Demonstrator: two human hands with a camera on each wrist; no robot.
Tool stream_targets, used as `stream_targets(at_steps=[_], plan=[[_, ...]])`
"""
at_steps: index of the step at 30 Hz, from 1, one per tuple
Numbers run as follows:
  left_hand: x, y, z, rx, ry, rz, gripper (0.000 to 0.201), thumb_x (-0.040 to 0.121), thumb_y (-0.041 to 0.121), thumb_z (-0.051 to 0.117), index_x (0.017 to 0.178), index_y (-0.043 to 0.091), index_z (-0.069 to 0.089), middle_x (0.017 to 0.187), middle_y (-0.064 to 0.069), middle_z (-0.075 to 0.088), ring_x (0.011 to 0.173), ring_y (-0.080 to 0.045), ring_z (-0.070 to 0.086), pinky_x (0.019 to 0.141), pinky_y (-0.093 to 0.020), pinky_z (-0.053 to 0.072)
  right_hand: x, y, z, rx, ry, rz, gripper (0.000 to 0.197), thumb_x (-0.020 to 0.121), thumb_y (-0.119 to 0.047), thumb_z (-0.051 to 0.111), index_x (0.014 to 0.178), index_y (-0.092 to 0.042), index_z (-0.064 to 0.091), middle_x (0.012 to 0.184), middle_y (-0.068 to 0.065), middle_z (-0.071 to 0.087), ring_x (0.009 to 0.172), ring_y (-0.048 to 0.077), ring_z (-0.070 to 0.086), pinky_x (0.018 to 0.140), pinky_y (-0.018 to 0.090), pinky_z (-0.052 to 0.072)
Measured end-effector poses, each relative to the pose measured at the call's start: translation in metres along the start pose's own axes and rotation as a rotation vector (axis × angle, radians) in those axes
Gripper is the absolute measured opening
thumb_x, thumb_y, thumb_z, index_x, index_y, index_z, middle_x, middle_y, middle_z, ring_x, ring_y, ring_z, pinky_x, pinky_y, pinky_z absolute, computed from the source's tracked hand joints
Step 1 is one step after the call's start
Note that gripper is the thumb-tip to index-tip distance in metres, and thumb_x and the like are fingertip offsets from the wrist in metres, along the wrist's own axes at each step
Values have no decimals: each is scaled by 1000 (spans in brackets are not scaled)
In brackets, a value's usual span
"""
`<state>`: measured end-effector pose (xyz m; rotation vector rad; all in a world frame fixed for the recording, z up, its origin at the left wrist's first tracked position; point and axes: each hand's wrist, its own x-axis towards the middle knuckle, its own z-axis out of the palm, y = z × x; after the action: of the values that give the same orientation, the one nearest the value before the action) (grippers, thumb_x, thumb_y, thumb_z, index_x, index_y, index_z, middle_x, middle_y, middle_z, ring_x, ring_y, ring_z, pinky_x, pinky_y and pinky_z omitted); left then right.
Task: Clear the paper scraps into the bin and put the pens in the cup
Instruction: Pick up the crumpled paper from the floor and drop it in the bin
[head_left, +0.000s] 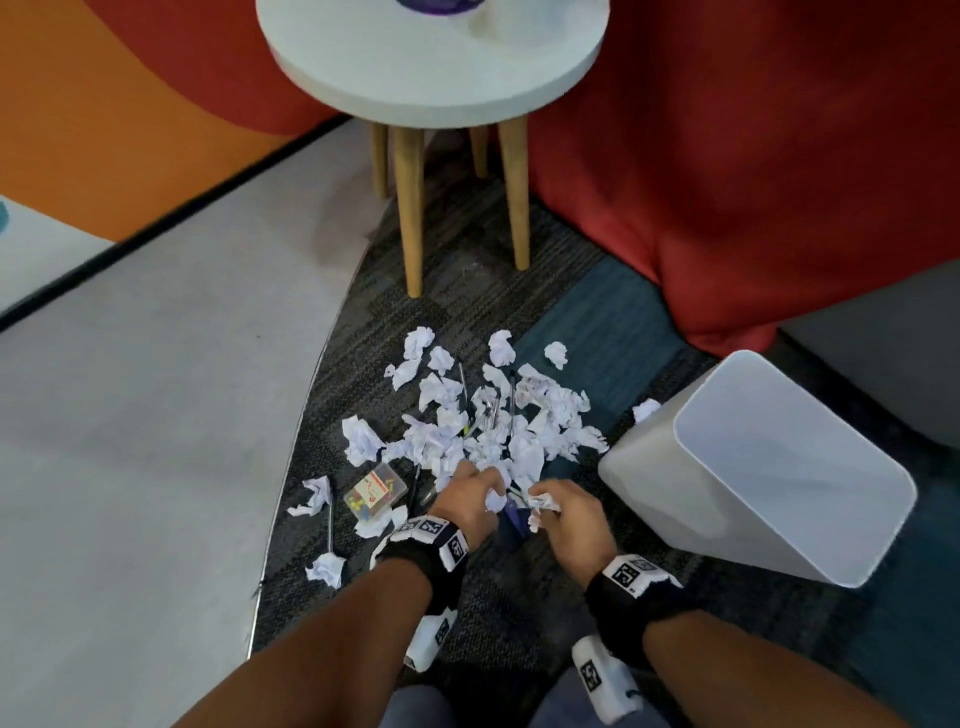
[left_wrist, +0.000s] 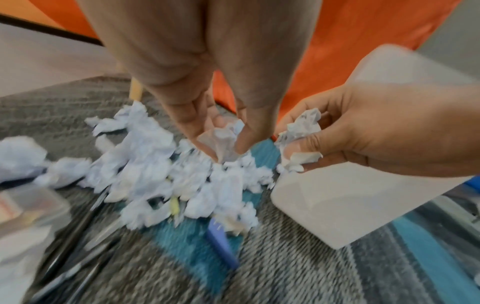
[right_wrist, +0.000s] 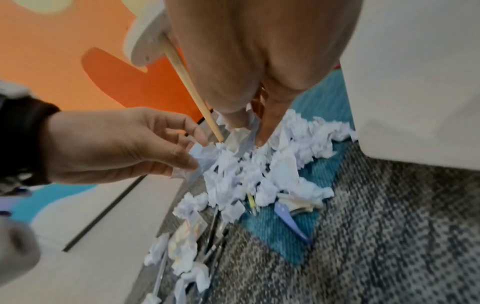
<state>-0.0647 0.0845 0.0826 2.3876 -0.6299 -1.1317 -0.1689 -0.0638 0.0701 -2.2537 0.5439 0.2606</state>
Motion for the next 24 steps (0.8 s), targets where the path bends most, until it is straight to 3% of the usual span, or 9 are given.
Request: stream_targets(at_steps=[3,6,10,16,18,20,24], plan=[[-13,48,-29,8,43,93,30,81,11,64,108,20,54,115,-2,45,92,-19,52,78,-23,41,-18,-10,-45,-1,79,-63,32,84,3,60,109,-16,68,109,4,66,100,19,63,88,17,42],[-19,102,-54,61,62,176,29,80,10,63,107,20,55,106,-6,57,85,-19,52,67,-24,36,-33,-21,-89,35,219,-121,34,85,4,60,110,-18,66,110,-1,66,101,11,60,90,12,39],[-12,171,-74,85,109,306,28,79,13,64,105,22,56,101,-2,59,94,-24,57,67,-25,33,-43,-21,-138,100,444,-145,32,85,2,59,109,-18,65,106,-9,61,100,7,57,90,18,43],[-5,243,-67,110,94,357,31,80,19,66,109,26,56,99,-6,66,92,-26,62,69,-27,40,-41,16,-185,86,683,-8,24,84,-2,61,106,-12,63,99,-1,57,92,23,59,82,32,47],[-3,255,-60,116,79,367,33,80,19,67,110,26,56,99,-8,65,93,-28,62,73,-29,43,-40,29,-193,58,660,82,24,84,-3,62,106,-12,63,96,2,56,91,27,59,80,31,45],[1,263,-54,154,75,382,34,81,19,68,112,25,56,106,-7,64,100,-27,60,80,-31,43,-36,45,-195,20,550,222,29,82,-8,65,111,-12,62,100,8,61,96,30,59,83,33,44],[11,270,-48,197,66,397,36,81,19,68,114,23,55,117,-6,61,109,-26,57,88,-34,45,-35,70,-192,35,303,471,62,75,-30,77,131,-18,53,119,11,63,108,27,60,93,33,46]])
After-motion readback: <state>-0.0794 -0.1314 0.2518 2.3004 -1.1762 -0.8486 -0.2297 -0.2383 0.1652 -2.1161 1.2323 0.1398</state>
